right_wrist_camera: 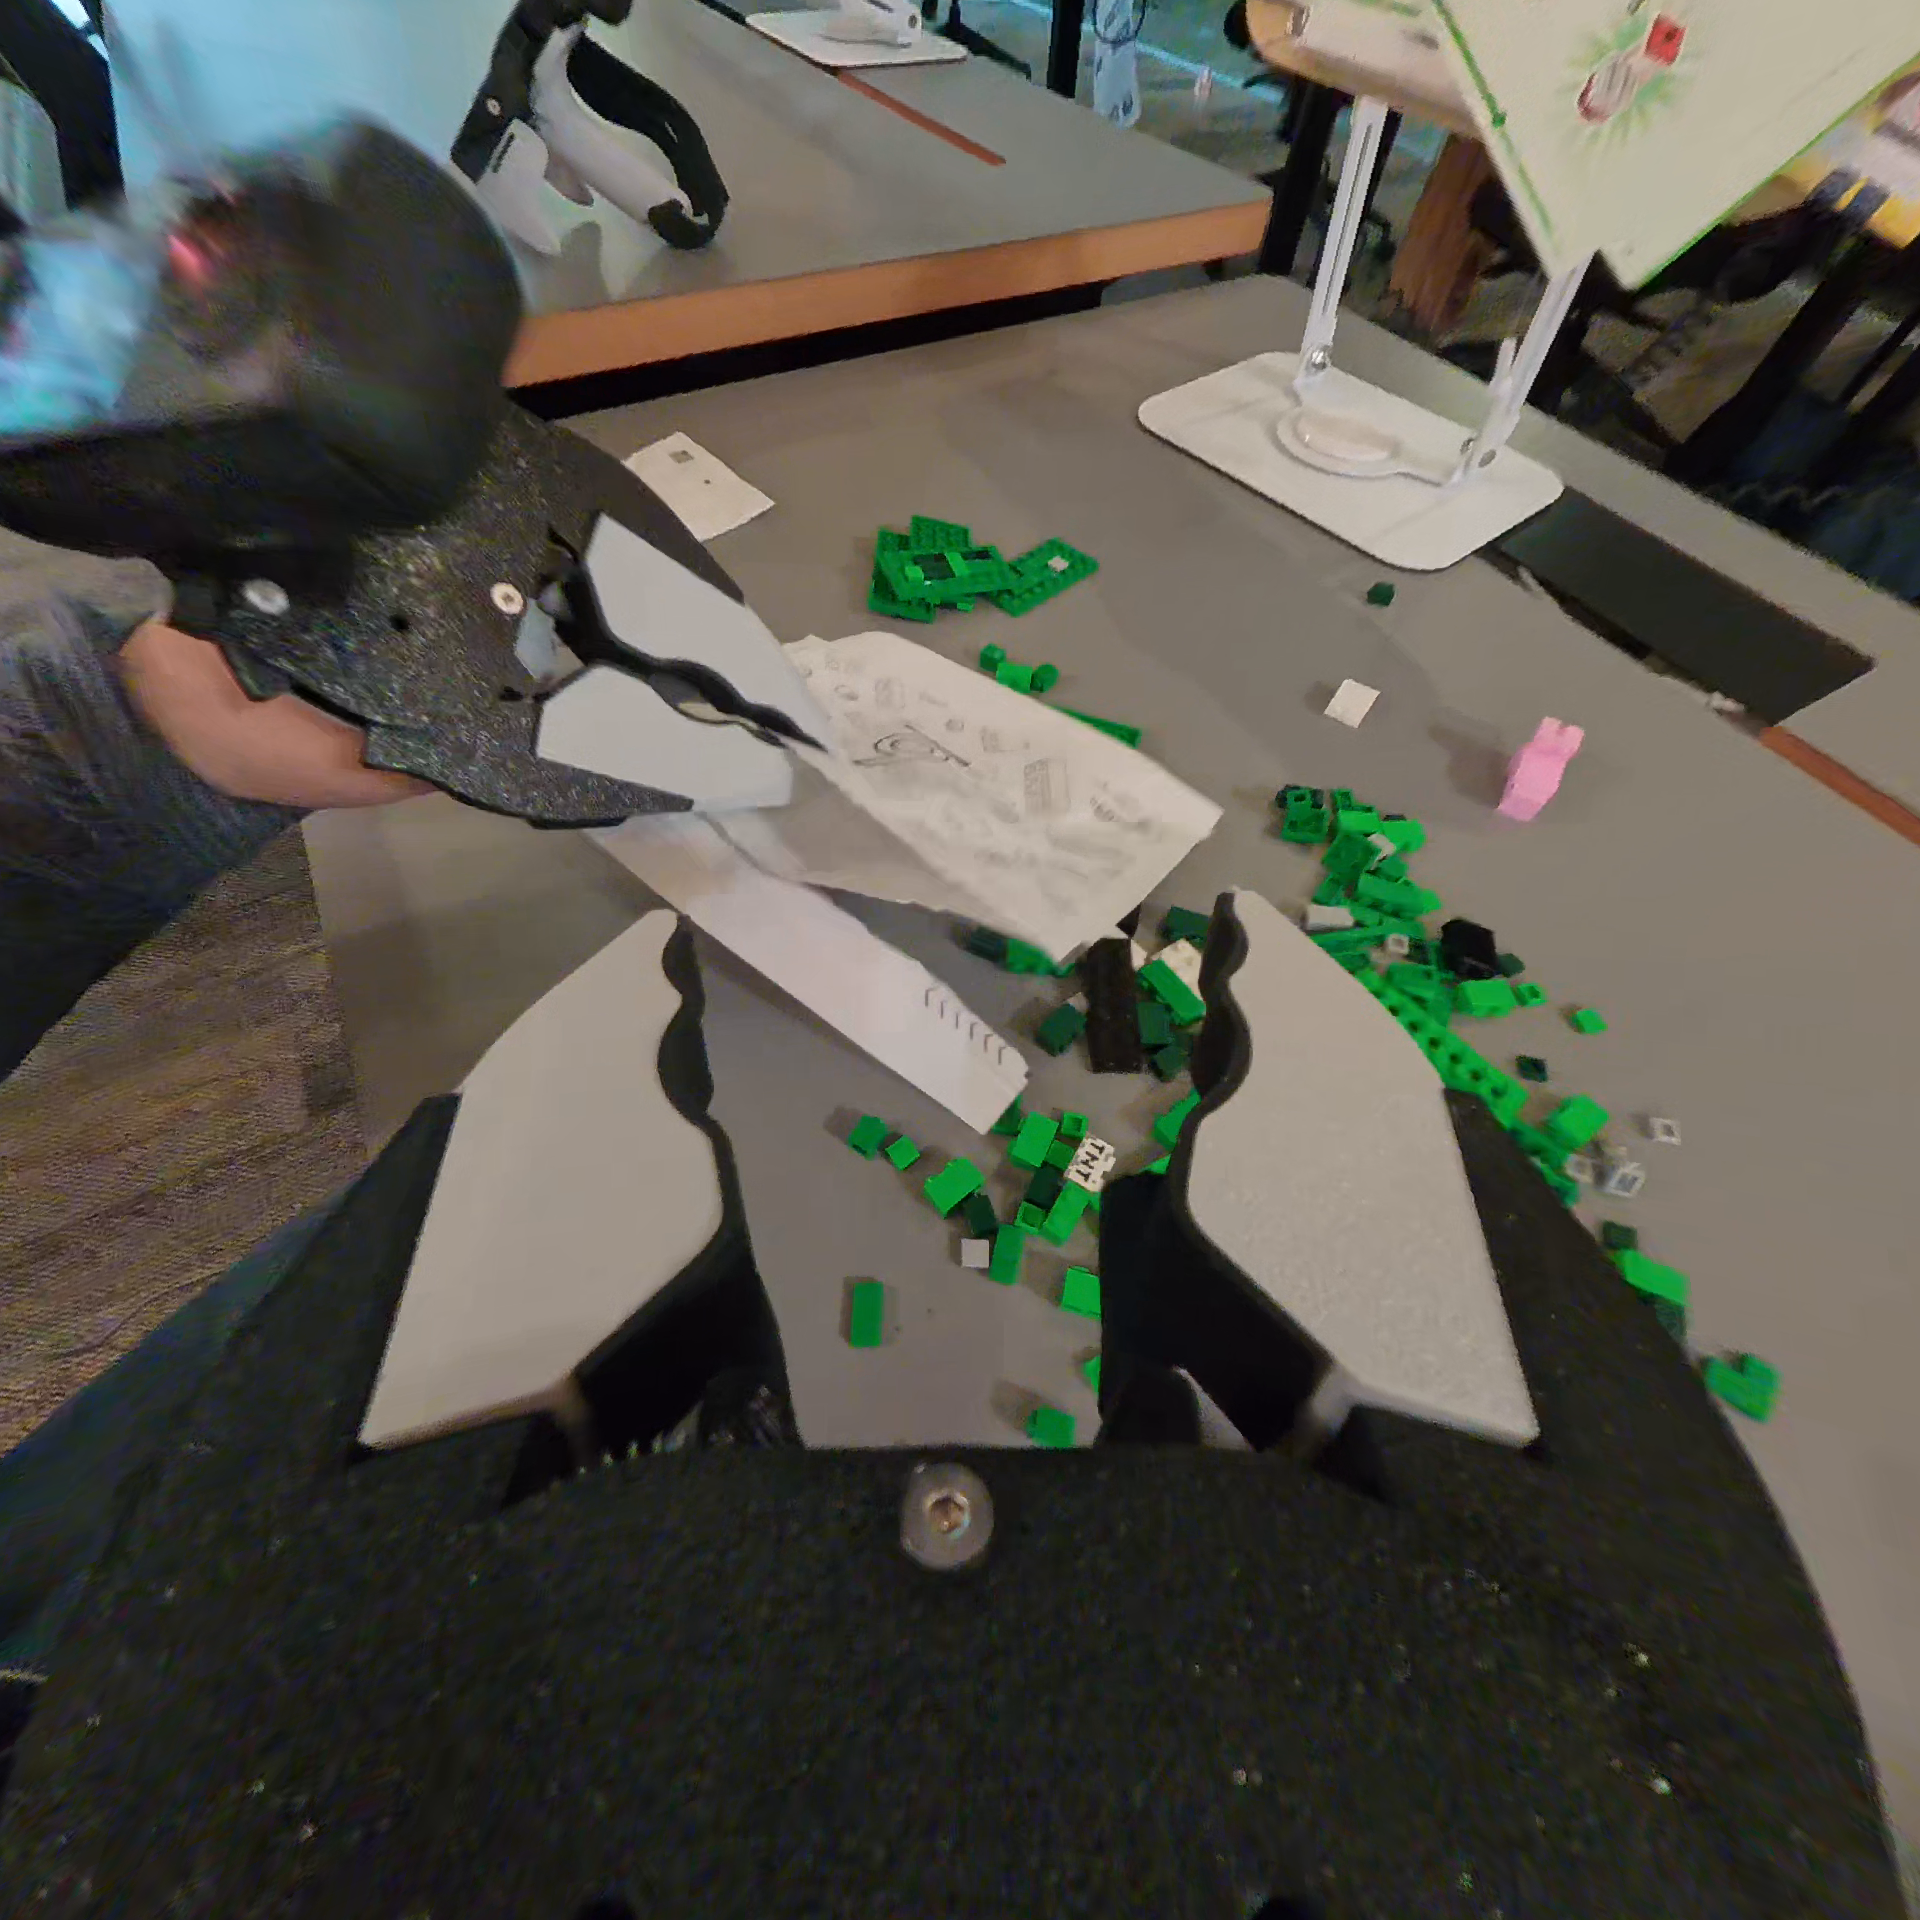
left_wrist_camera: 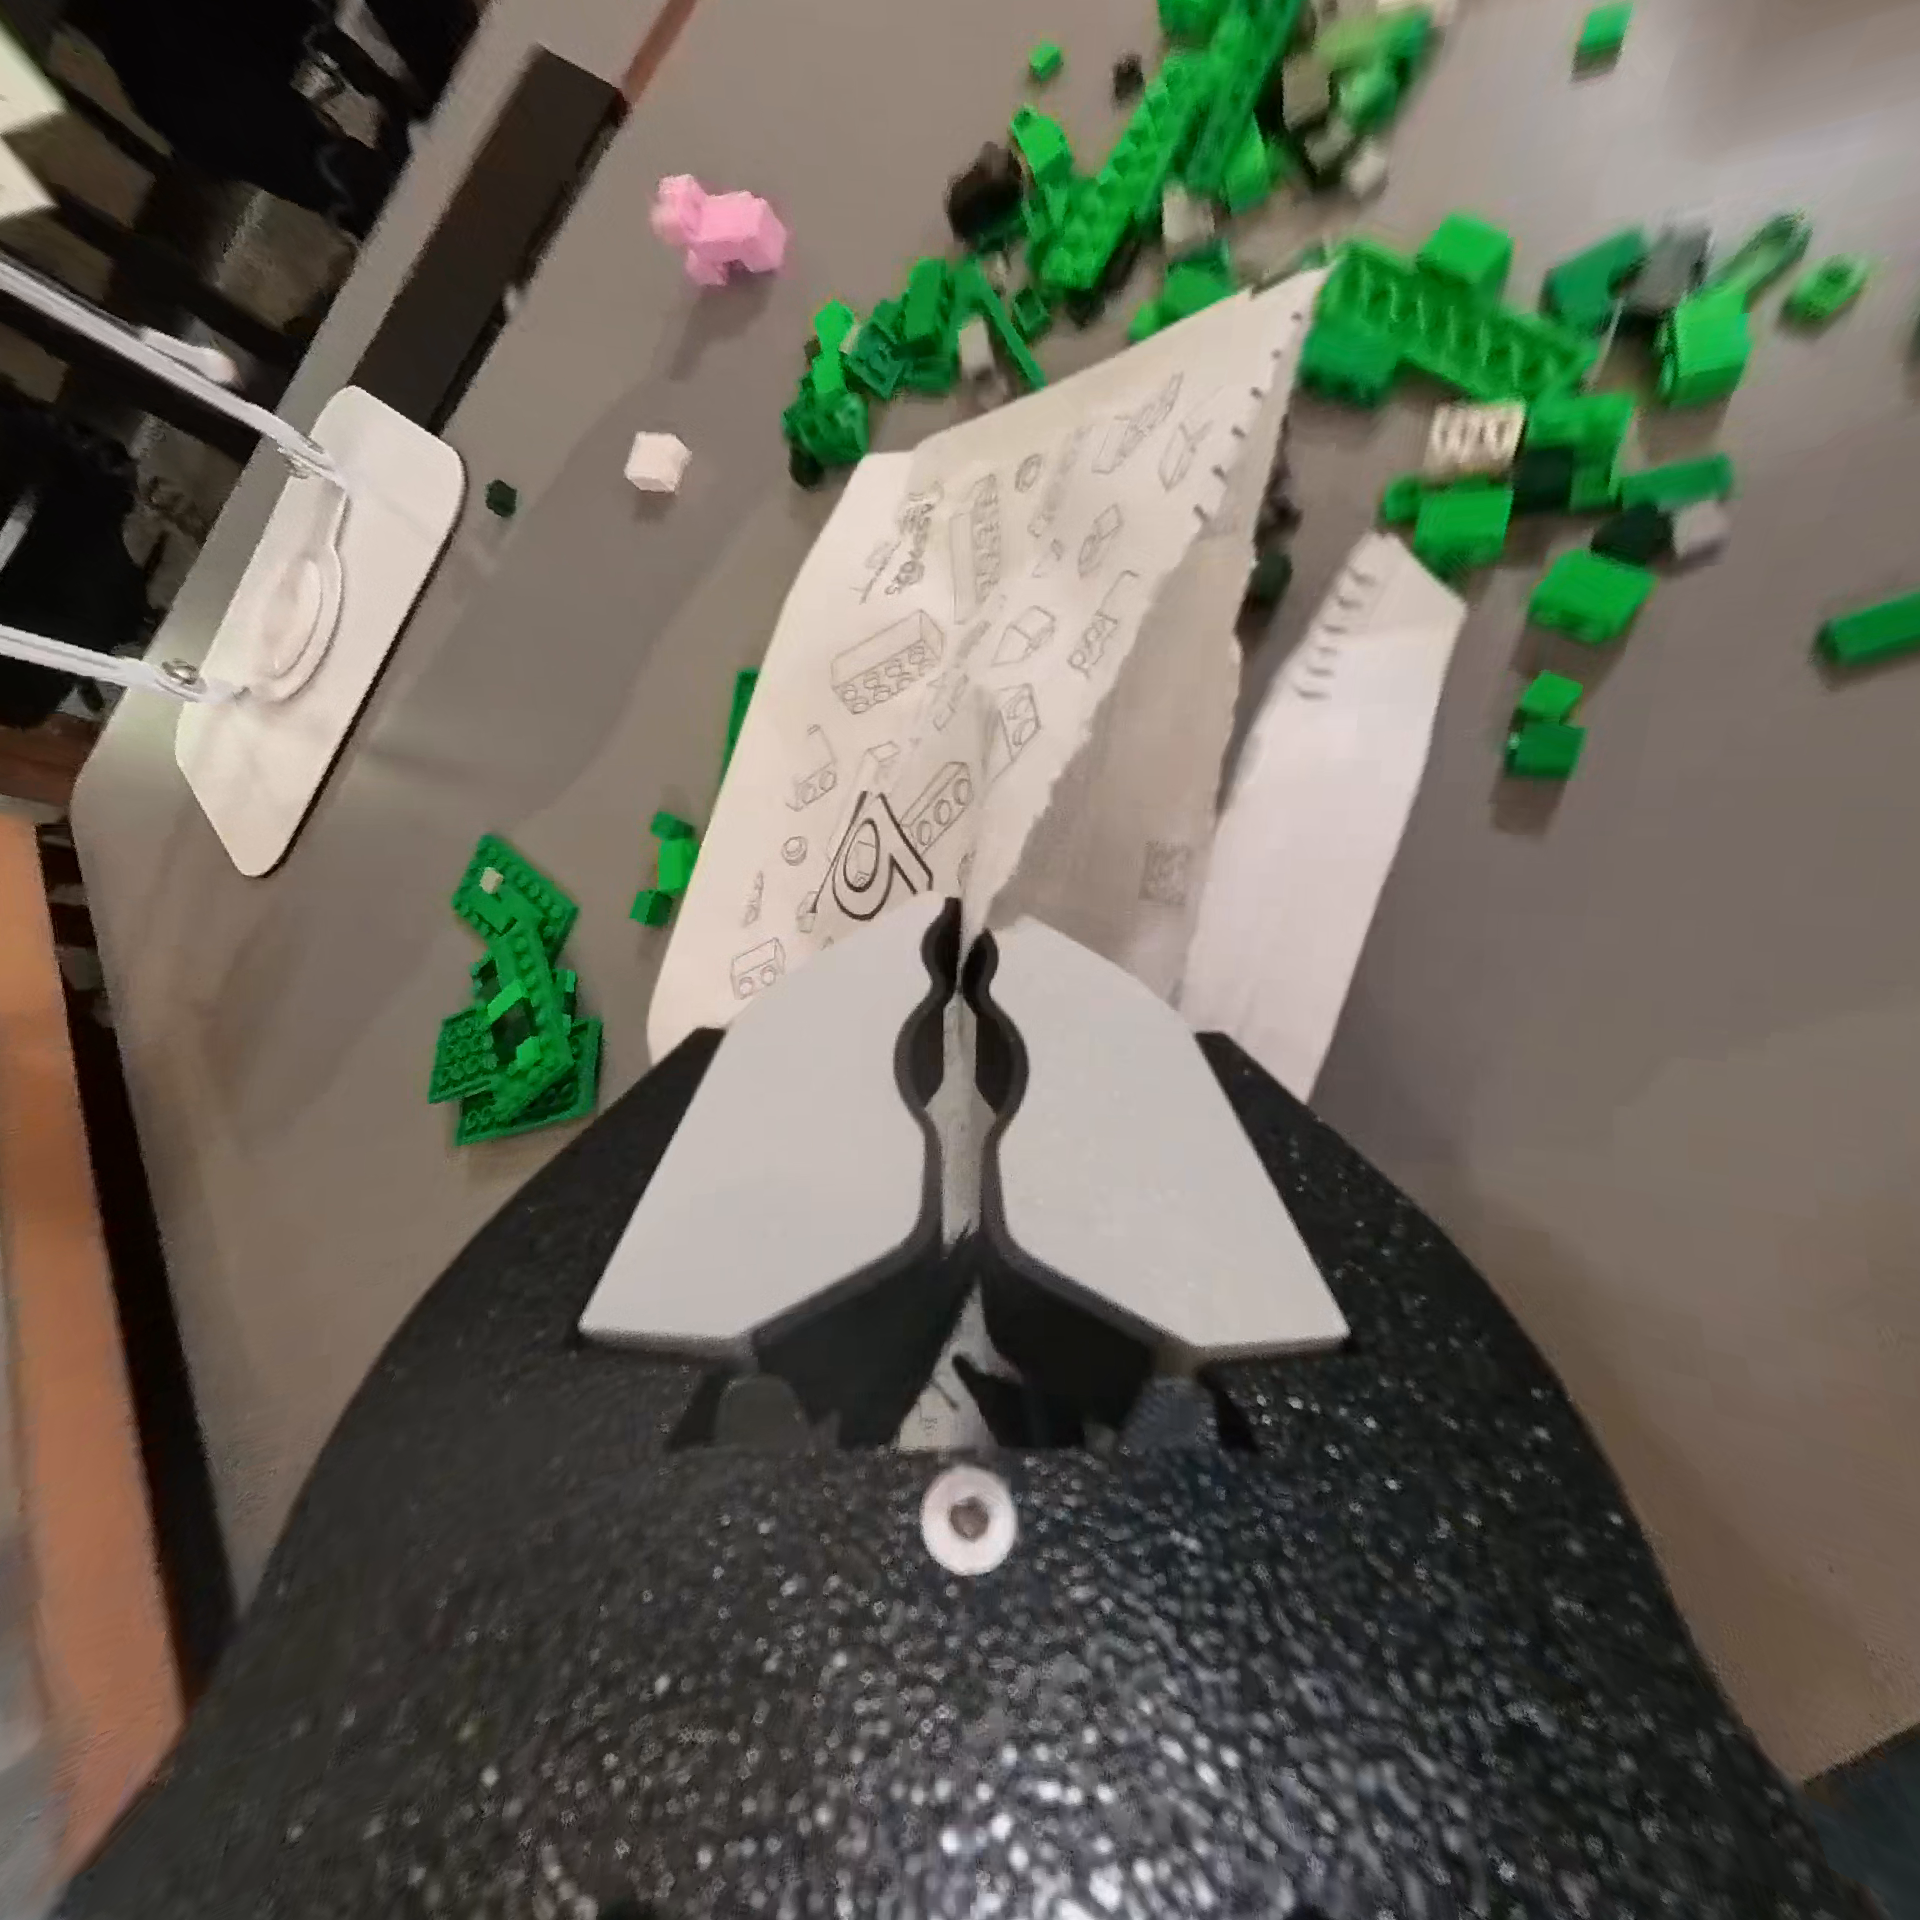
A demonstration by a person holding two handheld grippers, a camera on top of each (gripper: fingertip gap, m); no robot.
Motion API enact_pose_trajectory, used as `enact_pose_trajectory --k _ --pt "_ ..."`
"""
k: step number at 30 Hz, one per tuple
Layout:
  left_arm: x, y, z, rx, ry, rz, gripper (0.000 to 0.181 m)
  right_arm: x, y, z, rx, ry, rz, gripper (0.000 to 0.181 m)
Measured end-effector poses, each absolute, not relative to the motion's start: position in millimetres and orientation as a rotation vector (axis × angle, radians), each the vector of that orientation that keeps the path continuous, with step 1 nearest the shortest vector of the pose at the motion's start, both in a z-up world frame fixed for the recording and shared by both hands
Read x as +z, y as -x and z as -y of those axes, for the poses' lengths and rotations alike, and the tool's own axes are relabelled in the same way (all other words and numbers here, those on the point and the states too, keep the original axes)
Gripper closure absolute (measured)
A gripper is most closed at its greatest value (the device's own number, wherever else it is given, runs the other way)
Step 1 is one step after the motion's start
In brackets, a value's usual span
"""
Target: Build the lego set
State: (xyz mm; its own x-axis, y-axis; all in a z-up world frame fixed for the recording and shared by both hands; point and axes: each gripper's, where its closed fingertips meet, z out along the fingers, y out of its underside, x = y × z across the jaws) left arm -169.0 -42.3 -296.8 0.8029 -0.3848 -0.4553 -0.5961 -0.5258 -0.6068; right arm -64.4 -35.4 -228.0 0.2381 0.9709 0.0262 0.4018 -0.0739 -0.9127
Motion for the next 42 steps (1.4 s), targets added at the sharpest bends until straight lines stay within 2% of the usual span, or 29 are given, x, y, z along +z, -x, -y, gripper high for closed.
enact_pose_trajectory --k 2,5,11,14,18,23,28,32,35,42 --pt "-283 169 37 0.319 2.128 -0.629 0.181 -239 71 31 0.858 1.685 1.269 0.092" --pt "-264 173 33 0.356 2.047 -0.525 0.181 -240 82 24 1.014 1.714 1.116 0.114" --pt "-263 171 28 0.420 2.018 -0.492 0.181 -247 114 26 1.353 1.789 0.970 0.114" --pt "-265 167 25 0.428 2.010 -0.510 0.181 -253 125 20 1.357 1.809 0.946 0.114" --pt "-262 170 24 0.366 2.004 -0.473 0.181 -258 128 3 1.256 1.815 0.926 0.126" --pt "-257 177 25 0.101 2.018 -0.356 0.181 -256 130 -4 1.199 1.777 0.976 0.153" --pt "-244 181 22 0.042 1.965 -0.344 0.181 -257 138 -3 1.152 1.715 1.097 0.181" --pt "-225 186 11 0.133 1.753 -0.479 0.181 -241 142 -11 1.010 1.484 1.203 0.180" --pt "-211 185 2 0.215 1.508 -0.626 0.181 -226 139 -27 0.748 1.217 1.249 0.180" --pt "-212 184 -22 0.597 1.210 -0.895 0.181 -222 135 -52 0.365 0.809 1.293 0.180"
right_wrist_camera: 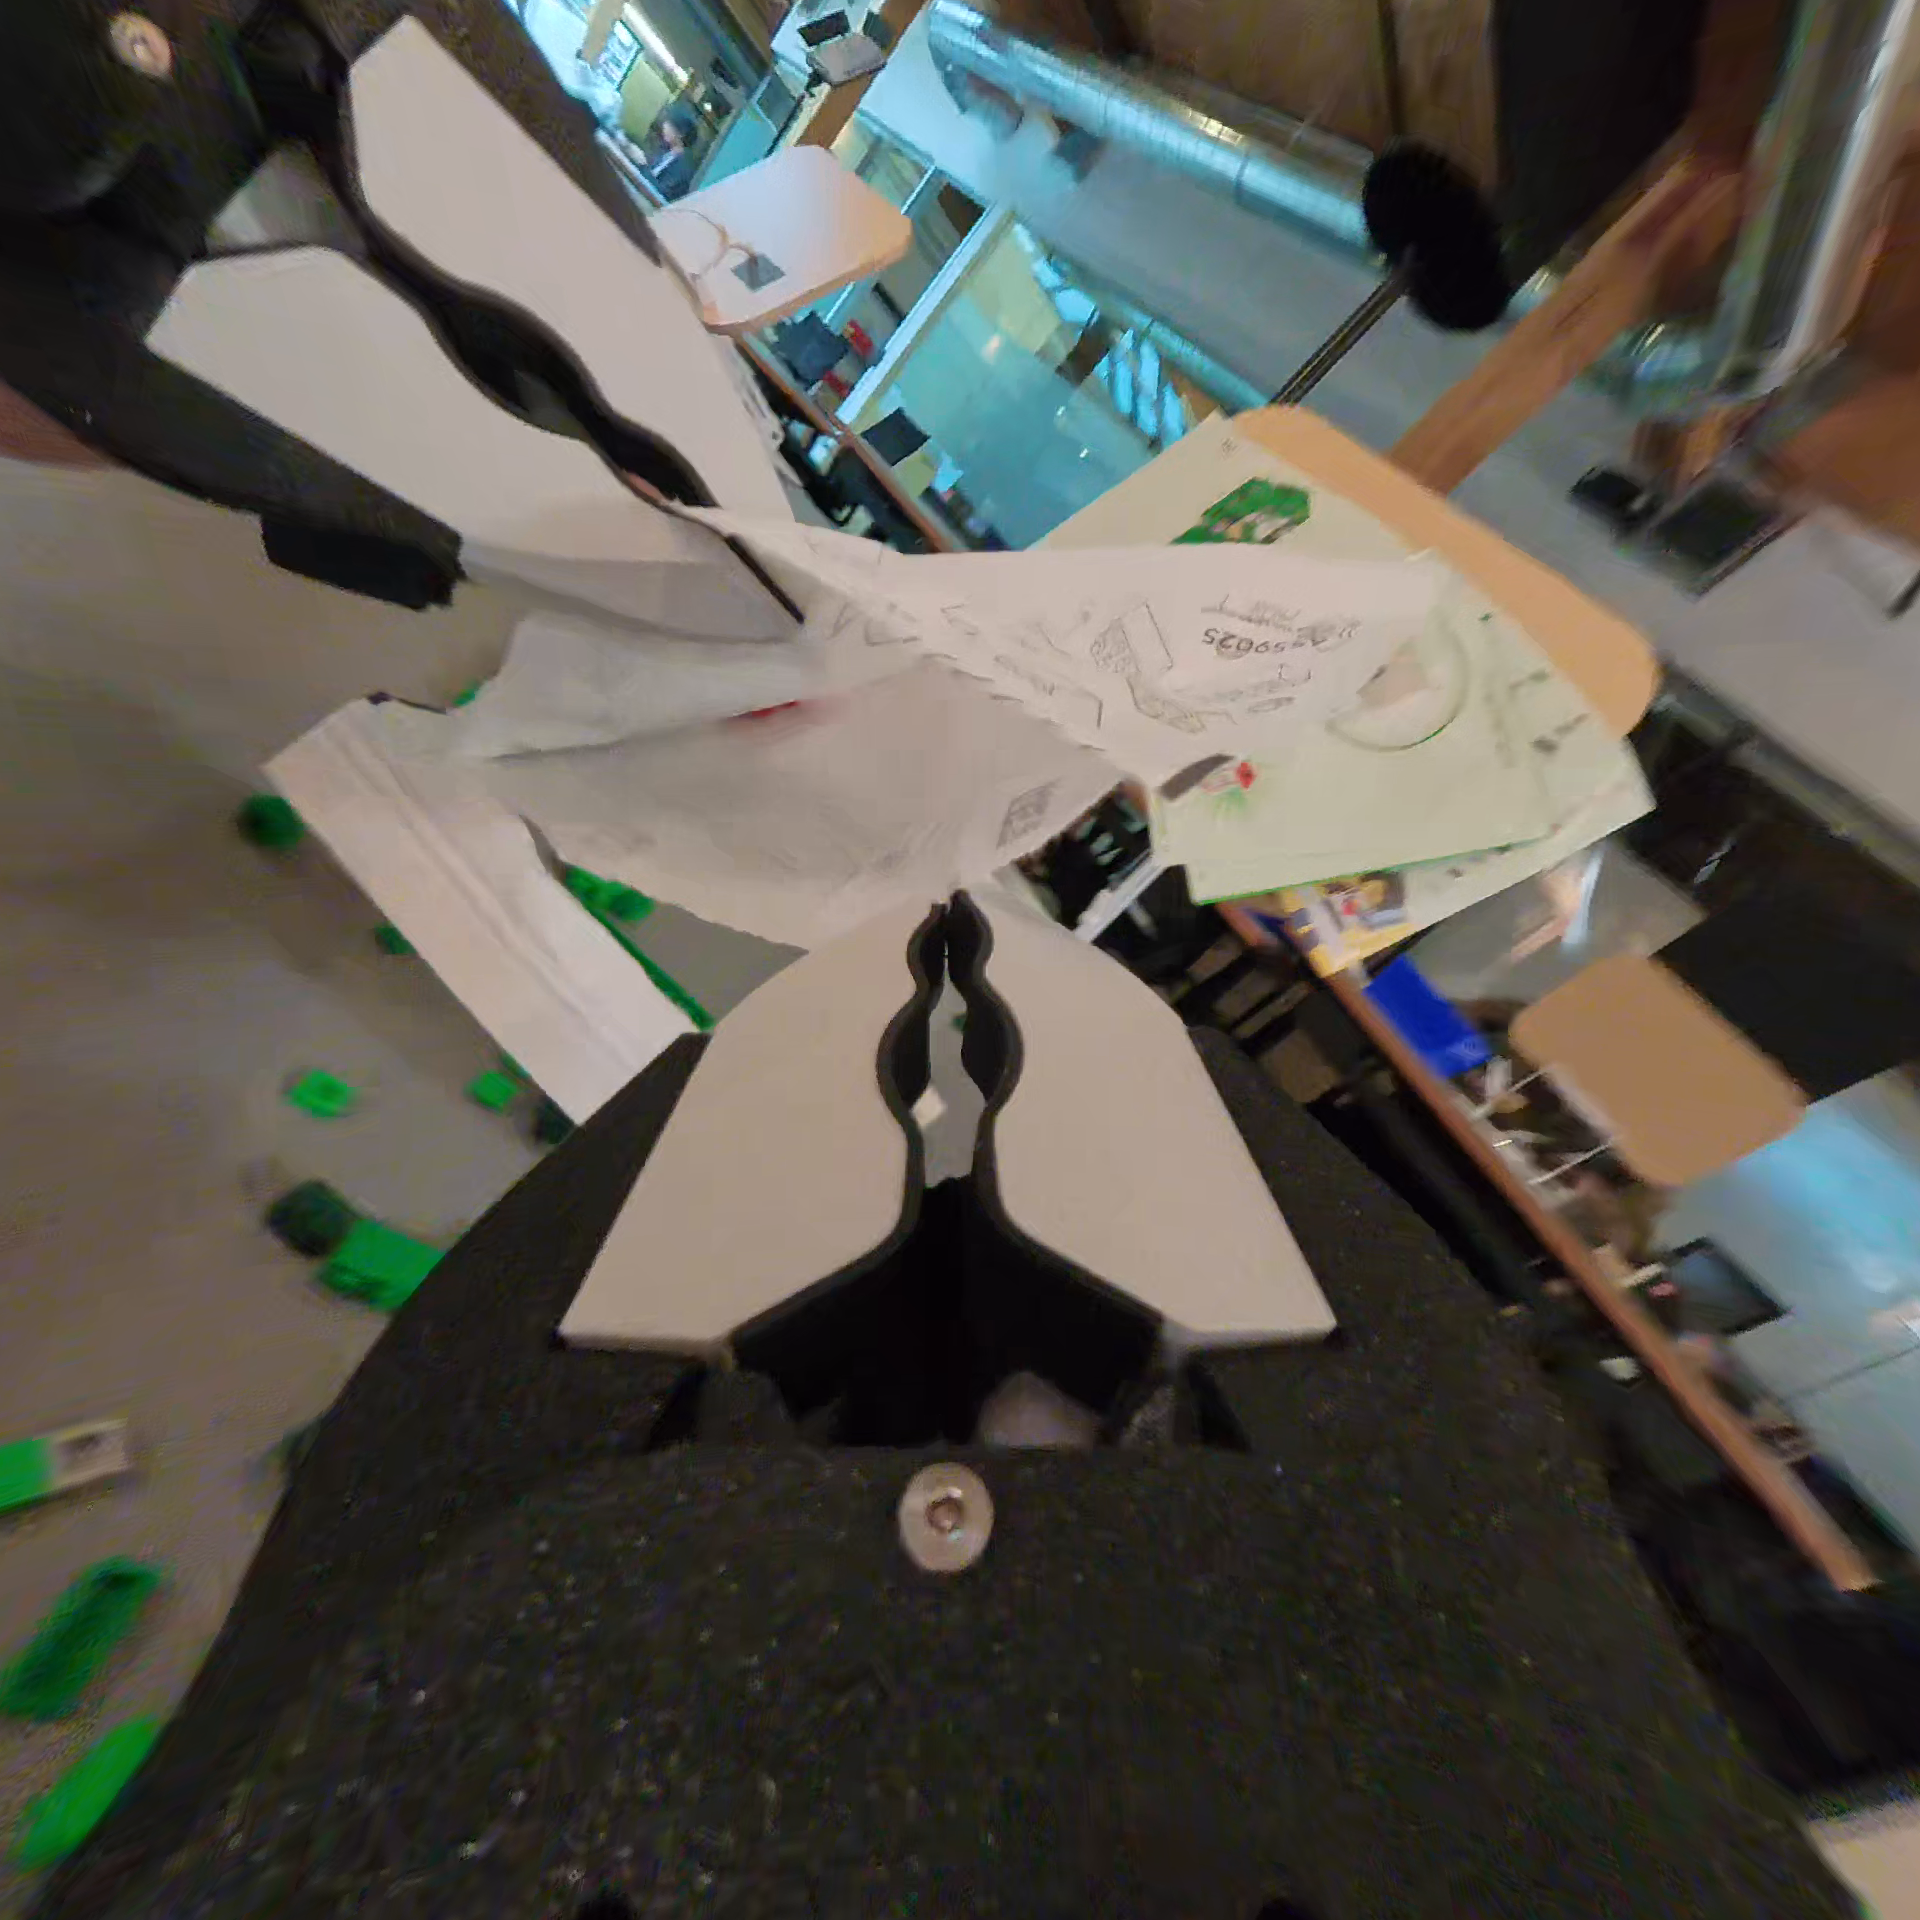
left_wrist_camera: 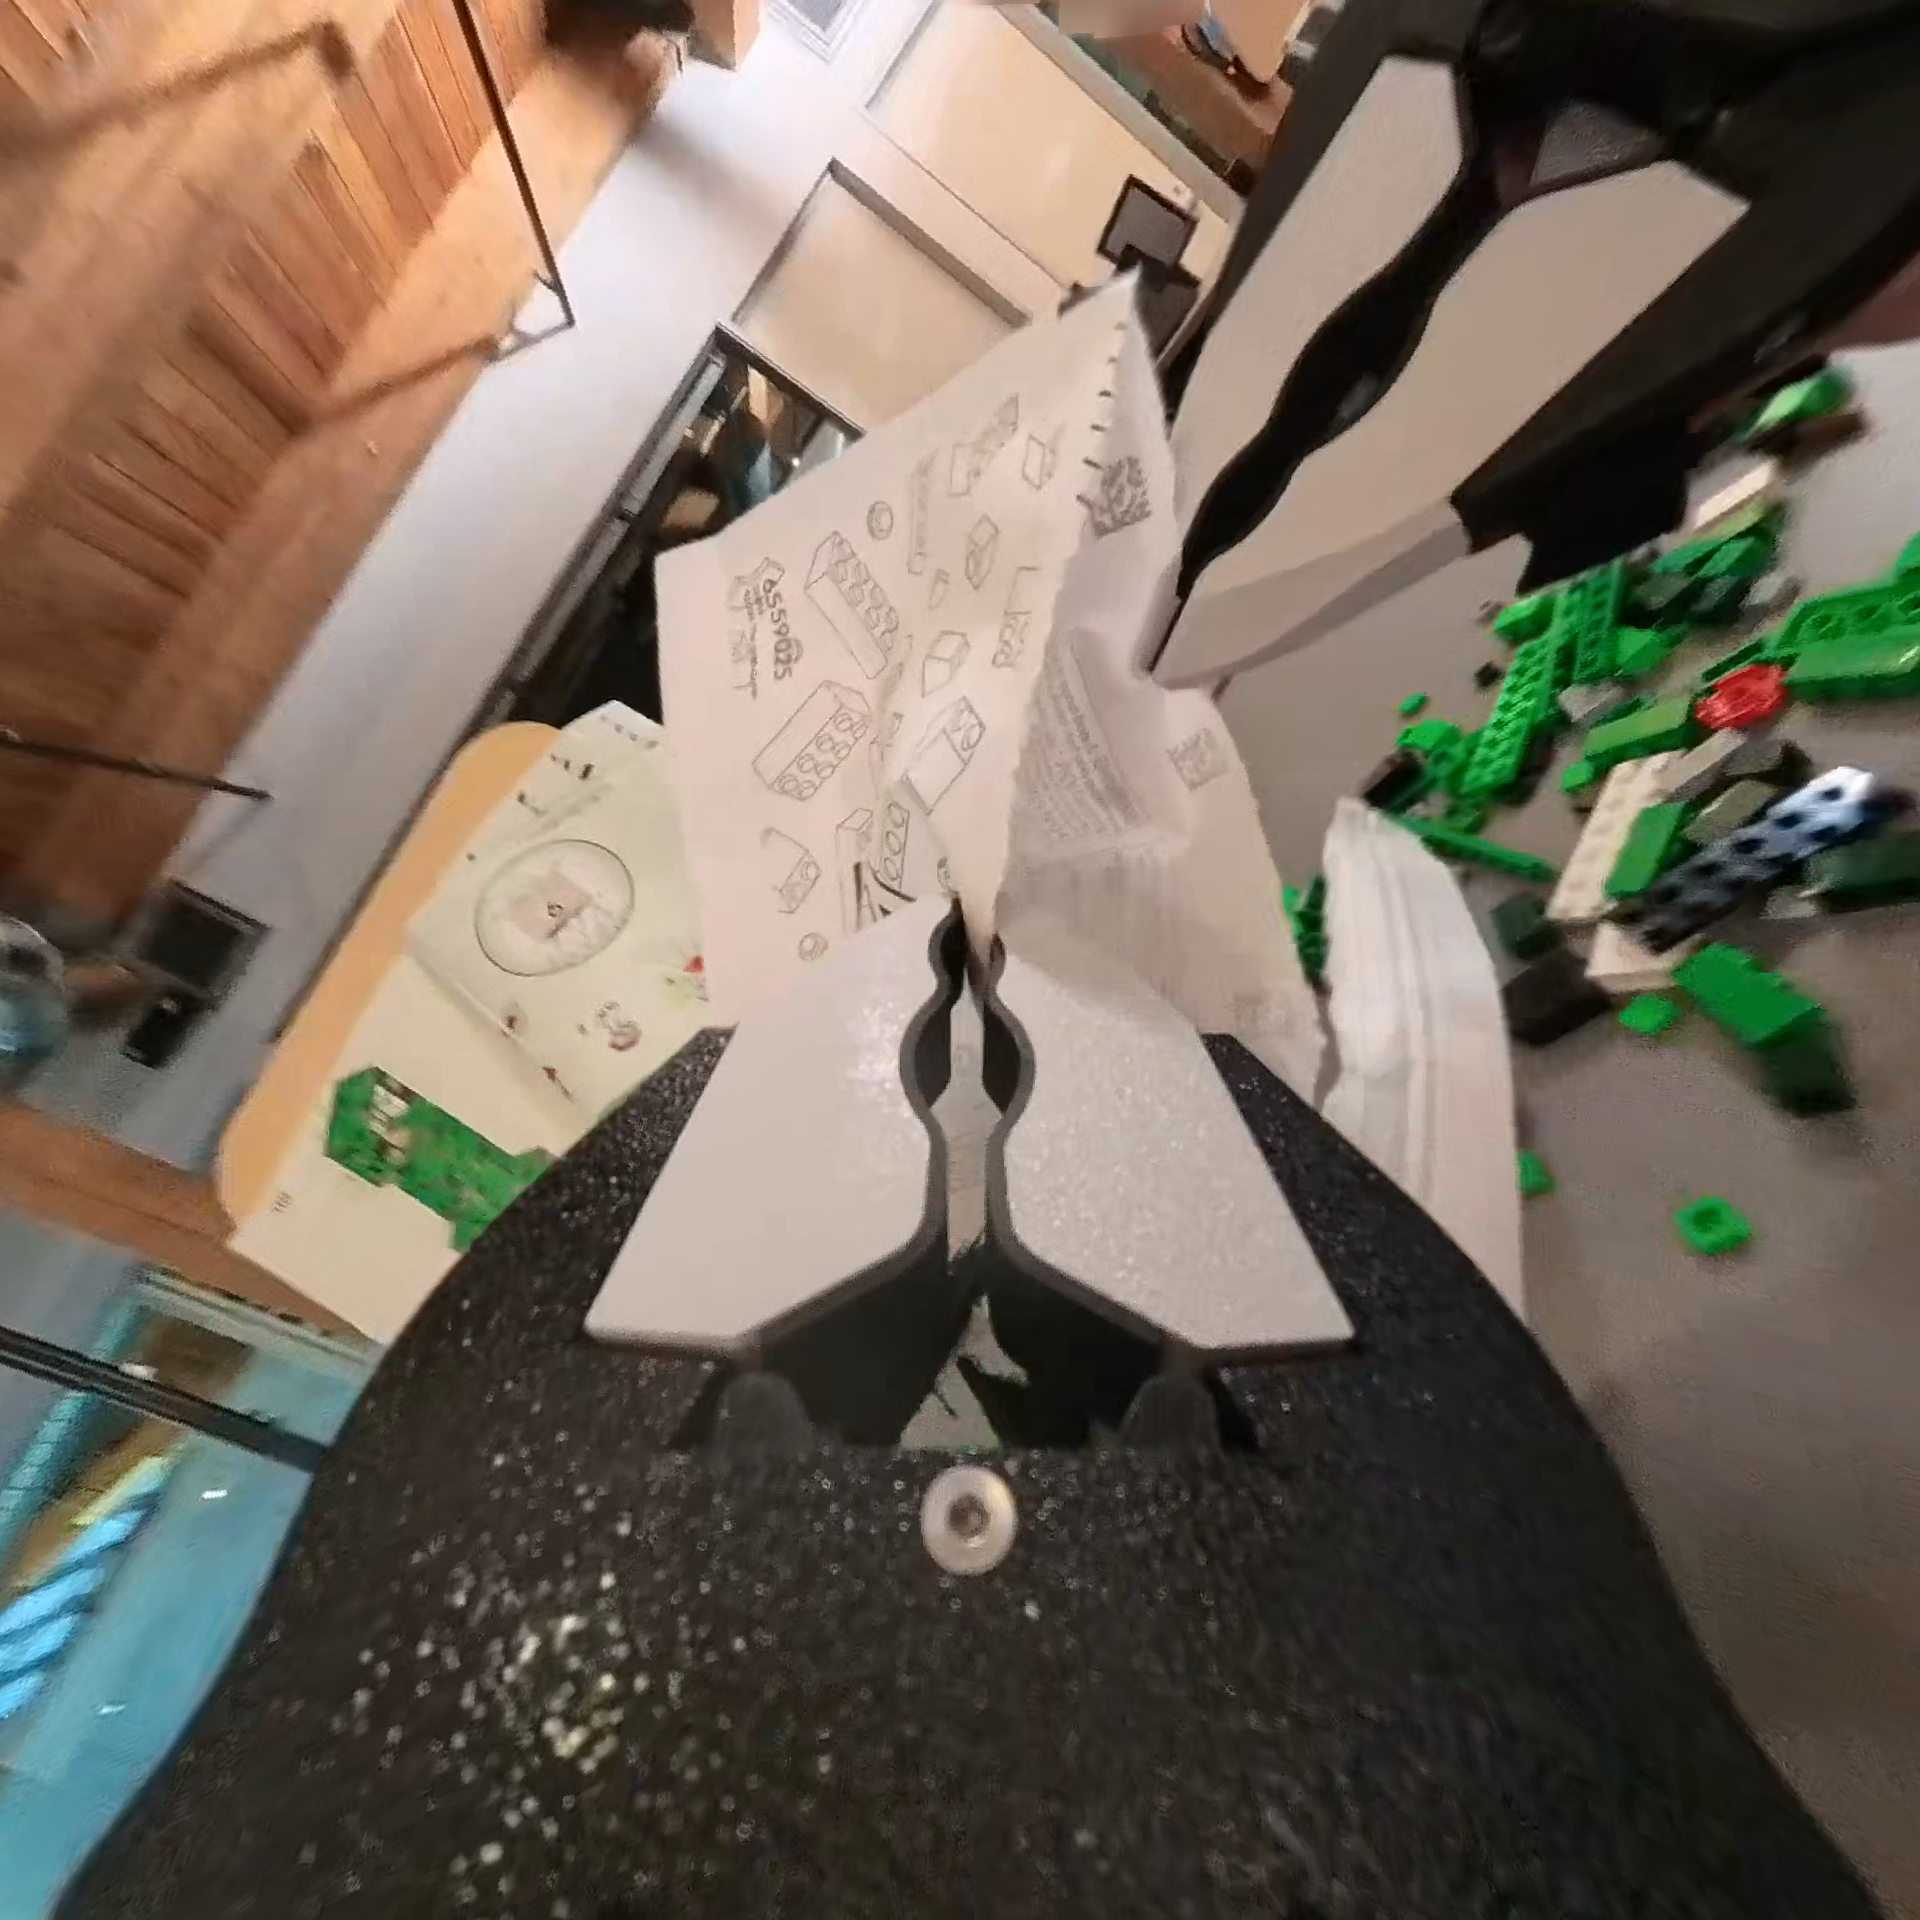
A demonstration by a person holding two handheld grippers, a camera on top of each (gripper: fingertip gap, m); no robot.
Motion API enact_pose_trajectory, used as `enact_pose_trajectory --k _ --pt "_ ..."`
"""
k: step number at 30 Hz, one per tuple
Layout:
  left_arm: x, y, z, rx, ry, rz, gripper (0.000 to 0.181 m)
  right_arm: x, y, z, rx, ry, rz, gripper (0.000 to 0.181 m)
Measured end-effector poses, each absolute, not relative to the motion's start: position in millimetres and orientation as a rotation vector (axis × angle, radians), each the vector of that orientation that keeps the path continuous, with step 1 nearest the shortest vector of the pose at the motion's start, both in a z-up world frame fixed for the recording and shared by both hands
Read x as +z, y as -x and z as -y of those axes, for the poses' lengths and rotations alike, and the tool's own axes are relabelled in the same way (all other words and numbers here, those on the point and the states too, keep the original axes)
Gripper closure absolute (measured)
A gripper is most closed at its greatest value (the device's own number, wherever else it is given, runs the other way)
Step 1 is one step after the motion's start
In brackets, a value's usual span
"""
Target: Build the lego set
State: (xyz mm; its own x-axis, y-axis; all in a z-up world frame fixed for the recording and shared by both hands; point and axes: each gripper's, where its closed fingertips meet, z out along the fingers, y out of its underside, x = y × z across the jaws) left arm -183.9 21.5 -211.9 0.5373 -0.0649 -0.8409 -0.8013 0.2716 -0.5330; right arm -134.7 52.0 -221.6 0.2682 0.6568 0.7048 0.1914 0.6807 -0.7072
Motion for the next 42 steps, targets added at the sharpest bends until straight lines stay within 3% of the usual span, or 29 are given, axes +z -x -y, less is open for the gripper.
enact_pose_trajectory --k 9,25,27,30,32,38,42 --pt "-204 181 -43 0.949 0.983 -1.022 0.181 -214 122 -77 -0.038 0.504 1.215 0.180" --pt "-197 184 -72 0.746 1.208 -0.729 0.181 -213 119 -94 0.188 0.738 1.176 0.180" --pt "-196 184 -78 0.799 1.211 -0.730 0.181 -213 119 -94 0.289 0.816 1.171 0.173" --pt "-204 187 -87 0.872 1.264 -0.754 0.181 -223 116 -94 0.522 0.988 1.199 0.140" --pt "-208 186 -91 0.867 1.291 -0.776 0.181 -227 109 -95 0.665 1.096 1.188 0.129" --pt "-217 169 -87 0.784 1.344 -0.988 0.181 -221 71 -101 0.795 1.251 1.107 0.115" --pt "-201 161 -74 0.822 1.231 -1.126 0.181 -215 50 -87 1.028 1.361 1.095 0.120"
